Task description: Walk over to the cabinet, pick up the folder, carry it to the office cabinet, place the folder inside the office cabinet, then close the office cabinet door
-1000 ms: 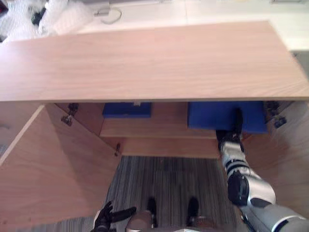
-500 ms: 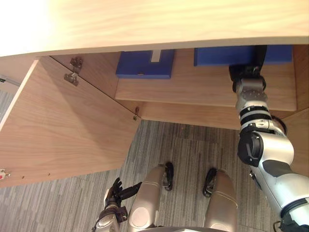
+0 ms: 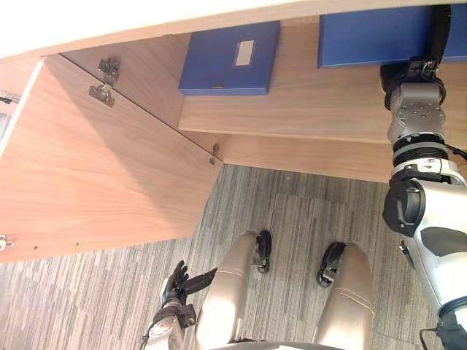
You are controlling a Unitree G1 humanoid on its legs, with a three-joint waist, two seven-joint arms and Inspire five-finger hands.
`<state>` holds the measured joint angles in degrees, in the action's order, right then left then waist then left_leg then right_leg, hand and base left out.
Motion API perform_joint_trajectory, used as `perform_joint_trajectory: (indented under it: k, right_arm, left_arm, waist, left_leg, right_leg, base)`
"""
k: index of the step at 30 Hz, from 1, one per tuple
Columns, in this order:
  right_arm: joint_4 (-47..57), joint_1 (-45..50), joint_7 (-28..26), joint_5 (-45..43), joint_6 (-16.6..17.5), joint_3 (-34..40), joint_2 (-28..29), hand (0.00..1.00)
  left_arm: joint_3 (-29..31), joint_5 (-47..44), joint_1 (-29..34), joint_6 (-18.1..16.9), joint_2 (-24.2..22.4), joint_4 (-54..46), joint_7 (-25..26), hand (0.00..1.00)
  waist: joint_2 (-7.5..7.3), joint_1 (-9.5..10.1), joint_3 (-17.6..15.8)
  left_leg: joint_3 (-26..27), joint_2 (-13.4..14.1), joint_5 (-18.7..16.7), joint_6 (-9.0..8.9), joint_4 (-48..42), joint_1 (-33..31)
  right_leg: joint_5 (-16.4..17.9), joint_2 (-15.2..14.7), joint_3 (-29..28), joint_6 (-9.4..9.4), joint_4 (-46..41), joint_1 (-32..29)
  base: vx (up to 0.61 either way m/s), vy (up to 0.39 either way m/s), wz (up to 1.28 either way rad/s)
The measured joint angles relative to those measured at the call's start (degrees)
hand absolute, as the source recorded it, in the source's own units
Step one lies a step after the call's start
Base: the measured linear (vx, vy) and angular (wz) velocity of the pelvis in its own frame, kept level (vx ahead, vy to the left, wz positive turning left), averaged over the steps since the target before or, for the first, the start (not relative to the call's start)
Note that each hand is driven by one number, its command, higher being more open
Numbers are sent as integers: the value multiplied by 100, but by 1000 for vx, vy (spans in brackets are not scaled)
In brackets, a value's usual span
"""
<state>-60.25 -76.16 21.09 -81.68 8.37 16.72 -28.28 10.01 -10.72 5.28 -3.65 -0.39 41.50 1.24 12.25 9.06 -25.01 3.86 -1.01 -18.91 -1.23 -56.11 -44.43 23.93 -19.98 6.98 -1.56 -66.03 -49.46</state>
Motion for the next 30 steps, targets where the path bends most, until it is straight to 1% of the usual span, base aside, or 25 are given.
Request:
perform_joint_trajectory:
  k: [3, 6, 9, 11, 13, 16, 18, 19, 21, 25, 26, 28, 29, 30]
  right_arm:
    - [10, -1, 83, -179, 101, 5, -13, 100]
    - [11, -1, 138, -167, 110, 2, -14, 100]
    - [40, -1, 140, -57, 32, 2, -18, 100]
    - [43, -2, 139, 321, -106, -12, -17, 100]
    - [44, -2, 139, 430, -181, -37, -5, 100]
    - [43, -3, 130, 778, -353, -115, 58, 100]
    - [31, -3, 103, 1304, -574, -162, 171, 100]
    - [31, -3, 79, 1448, -622, -227, 192, 100]
    - [31, -10, -91, 1907, -812, -452, 282, 100]
    - [-33, -13, -274, 2361, -1064, -712, 411, 100]
    - [-94, -13, -361, 2778, -1210, -796, 430, 100]
    - [-271, -13, -520, 3276, -1415, -1005, 443, 100]
    - [-394, -12, -712, 3858, -1606, -1169, 429, 100]
    - [-462, -11, -814, 4072, -1693, -1255, 420, 100]
  left_arm:
    - [1, 0, -6, 24, -29, -7, 7, 100]
    - [44, -1, -7, 44, -68, -8, 18, 100]
    - [48, -2, -13, 44, -74, -23, 19, 100]
    - [97, -2, -29, 44, -101, -25, 20, 100]
    - [181, -3, -51, 46, -150, -24, 32, 100]
    - [218, -3, -62, 47, -178, -22, 67, 100]
    - [221, -3, -49, 51, -181, -10, 81, 100]
    - [221, -3, -45, 51, -184, -10, 81, 100]
    - [221, -3, -39, 51, -189, -4, 87, 100]
    - [226, -3, -32, 48, -189, -1, 96, 100]
    - [227, -3, -32, 46, -189, -1, 99, 100]
    - [227, -2, -32, 44, -189, 0, 98, 100]
    - [229, -1, -32, 44, -189, 1, 98, 100]
    - [229, 0, -32, 44, -189, 1, 97, 100]
  waist:
    - [60, 2, -26]
    - [67, -5, -24]
    - [68, -12, -24]
    - [67, -19, -24]
    - [67, -20, -24]
    - [67, -23, -24]
    - [66, -26, -23]
    - [65, -23, -23]
    - [60, -20, -20]
    - [32, -14, -4]
    - [27, -14, -1]
    - [20, -13, 2]
    - [17, -14, 3]
    - [14, -13, 4]
  left_leg:
    - [-12, -26, -2, -9, -65, -59]
    - [-17, -26, 3, -21, -53, -59]
    - [-24, -26, 5, -27, -51, -56]
    - [-26, -26, 6, -29, -50, -43]
    - [-28, -26, 6, -29, -49, -22]
    - [-27, -25, 9, -35, -17, 36]
    - [-24, -21, 23, -52, 97, 182]
    - [-22, -20, 28, -55, 135, 223]
    - [-18, -9, 53, -63, 296, 380]
    - [-5, 4, 58, -70, 484, 529]
    - [2, 5, 59, -71, 524, 562]
    - [16, 8, 59, -70, 569, 612]
    - [18, 11, 59, -70, 600, 647]
    - [20, 12, 59, -70, 611, 662]
  right_leg:
    - [42, -33, -15, 24, -112, -72]
    - [49, -32, -12, 36, -124, -82]
    - [55, -32, -8, 53, -135, -81]
    - [55, -32, -6, 53, -134, -65]
    - [55, -32, -5, 52, -131, -42]
    - [55, -32, 7, 55, -103, 23]
    - [49, -27, 35, 65, -12, 164]
    - [47, -25, 41, 68, 16, 207]
    - [32, -7, 78, 84, 152, 350]
    - [21, 20, 106, 83, 315, 488]
    - [18, 22, 114, 79, 354, 524]
    - [15, 17, 138, 74, 407, 591]
    - [12, 17, 156, 68, 451, 635]
    - [11, 18, 163, 66, 467, 654]
  base:
    - [21, -78, 6]
    - [35, -60, 1]
    - [51, -59, 1]
    - [49, -49, 0]
    - [34, -36, 0]
    - [32, -44, -1]
    - [46, -48, -1]
    - [60, -43, -1]
    - [70, -38, -2]
    - [96, -26, -3]
    - [91, -11, -1]
    - [88, -9, 1]
    - [62, -5, 1]
    - [67, -5, 0]
